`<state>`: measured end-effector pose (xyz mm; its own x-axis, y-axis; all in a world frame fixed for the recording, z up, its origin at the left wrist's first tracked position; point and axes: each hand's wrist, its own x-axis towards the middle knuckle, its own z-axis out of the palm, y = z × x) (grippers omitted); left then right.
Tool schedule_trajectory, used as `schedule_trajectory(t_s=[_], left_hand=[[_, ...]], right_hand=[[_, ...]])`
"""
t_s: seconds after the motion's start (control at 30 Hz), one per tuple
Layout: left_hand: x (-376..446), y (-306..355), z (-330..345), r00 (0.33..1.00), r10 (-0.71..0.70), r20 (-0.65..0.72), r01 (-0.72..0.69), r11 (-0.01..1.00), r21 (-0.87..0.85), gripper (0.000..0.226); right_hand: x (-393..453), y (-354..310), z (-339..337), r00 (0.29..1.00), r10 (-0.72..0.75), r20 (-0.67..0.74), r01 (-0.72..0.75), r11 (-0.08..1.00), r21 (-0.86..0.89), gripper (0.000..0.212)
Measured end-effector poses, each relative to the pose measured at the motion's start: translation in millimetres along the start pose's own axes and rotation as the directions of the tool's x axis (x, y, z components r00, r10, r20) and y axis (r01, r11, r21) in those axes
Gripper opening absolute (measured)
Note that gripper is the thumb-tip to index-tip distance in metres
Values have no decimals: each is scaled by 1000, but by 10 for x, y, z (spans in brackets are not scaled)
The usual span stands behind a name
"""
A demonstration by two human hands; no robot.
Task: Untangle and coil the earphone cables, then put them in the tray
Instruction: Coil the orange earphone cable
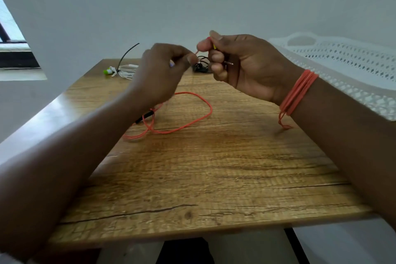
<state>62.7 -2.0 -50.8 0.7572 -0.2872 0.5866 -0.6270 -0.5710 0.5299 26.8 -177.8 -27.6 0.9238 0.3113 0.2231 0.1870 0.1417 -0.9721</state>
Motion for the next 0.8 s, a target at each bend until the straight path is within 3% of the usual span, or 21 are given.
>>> schedule_trajectory(t_s=[0.17,0.27,0.33,0.4,0.47,0.53,0.63,0.7,0.8], left_hand=[[-100,116,128,972,98,214,-79,992,-95,32],[-104,181,136,950,134,281,-129,991,-37,20],[-117,193,127,929,142,341,-139,990,-33,20],[-133,203,124,913,154,378,-152,988,-37,22],[-127,223,114,931,174,322,-164,985,-60,20],[-92,211,83,971,154,185,-140,987,-84,17],[-40,162,19,996,94,0,-94,994,-49,12],[-29,122,4,996,75,-57,-76,997,-6,11],[-30,100,32,991,93,-100,-93,996,10,12]], right_hand=[[8,25,104,994,-106,37,89,944,317,23],[46,42,76,979,-178,-96,198,940,276,20],[47,50,9,924,-292,-245,285,956,-64,20],[42,55,-46,823,-489,-290,286,796,-533,20],[73,84,-88,799,-553,-237,216,631,-745,19],[112,116,-98,845,-473,-250,119,621,-774,19],[99,140,-55,935,-209,-287,-18,779,-626,22],[58,140,-15,973,-58,-221,-86,802,-591,27],[21,121,-10,989,36,-143,-110,829,-548,30]])
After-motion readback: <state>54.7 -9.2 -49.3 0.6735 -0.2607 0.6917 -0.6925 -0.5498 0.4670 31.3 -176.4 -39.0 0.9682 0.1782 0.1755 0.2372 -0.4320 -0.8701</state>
